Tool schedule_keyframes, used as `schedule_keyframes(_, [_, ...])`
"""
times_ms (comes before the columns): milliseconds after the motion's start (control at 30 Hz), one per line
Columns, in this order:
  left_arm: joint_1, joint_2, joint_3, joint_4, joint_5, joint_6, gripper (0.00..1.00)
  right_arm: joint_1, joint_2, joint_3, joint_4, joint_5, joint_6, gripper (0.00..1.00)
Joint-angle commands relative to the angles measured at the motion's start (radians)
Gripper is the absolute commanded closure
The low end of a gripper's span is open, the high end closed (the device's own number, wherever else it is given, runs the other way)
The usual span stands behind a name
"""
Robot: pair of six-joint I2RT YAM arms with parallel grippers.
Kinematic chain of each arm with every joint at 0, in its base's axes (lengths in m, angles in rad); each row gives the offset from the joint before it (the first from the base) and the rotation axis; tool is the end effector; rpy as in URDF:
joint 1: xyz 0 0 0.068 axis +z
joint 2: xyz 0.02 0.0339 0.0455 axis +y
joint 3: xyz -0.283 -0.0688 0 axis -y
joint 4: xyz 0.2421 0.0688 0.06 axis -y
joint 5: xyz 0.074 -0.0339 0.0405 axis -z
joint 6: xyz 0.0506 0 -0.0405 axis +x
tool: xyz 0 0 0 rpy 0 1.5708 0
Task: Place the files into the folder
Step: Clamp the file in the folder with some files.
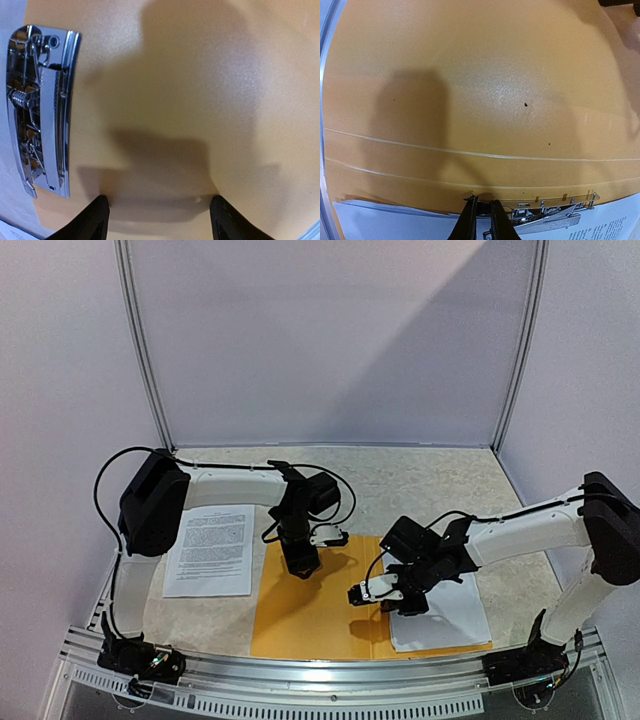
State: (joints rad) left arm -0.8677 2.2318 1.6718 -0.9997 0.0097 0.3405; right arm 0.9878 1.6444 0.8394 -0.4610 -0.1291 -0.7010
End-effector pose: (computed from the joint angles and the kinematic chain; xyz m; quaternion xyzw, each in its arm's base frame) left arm 0.2790 -0.3300 0.1345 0.5680 0.8230 -0.0061 0.0041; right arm 0.1537 0.2450 0.1444 -0.7439 0.6478 0.0848 0.1408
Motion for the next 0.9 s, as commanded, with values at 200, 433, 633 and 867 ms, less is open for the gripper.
schedule_keyframes(200, [0.034,0.163,-0.090,-0.018,0.018,0.010,0.28,-0.015,0.119,-0.097,-0.279,0.023,0.005,0.89])
schedule_keyframes(433, [0.035,0.158,-0.092,-0.013,0.016,0.009,0.28,-0.054,0.211,-0.023,-0.315,0.054,-0.054,0.94])
schedule_keyframes(633, [0.036,0.157,-0.093,-0.013,0.018,0.009,0.28,-0.056,0.215,-0.027,-0.288,0.094,-0.036,0.93])
schedule_keyframes(867, [0.036,0.160,-0.091,-0.015,0.015,0.012,0.29,-0.055,0.152,0.050,-0.293,0.094,-0.028,0.91])
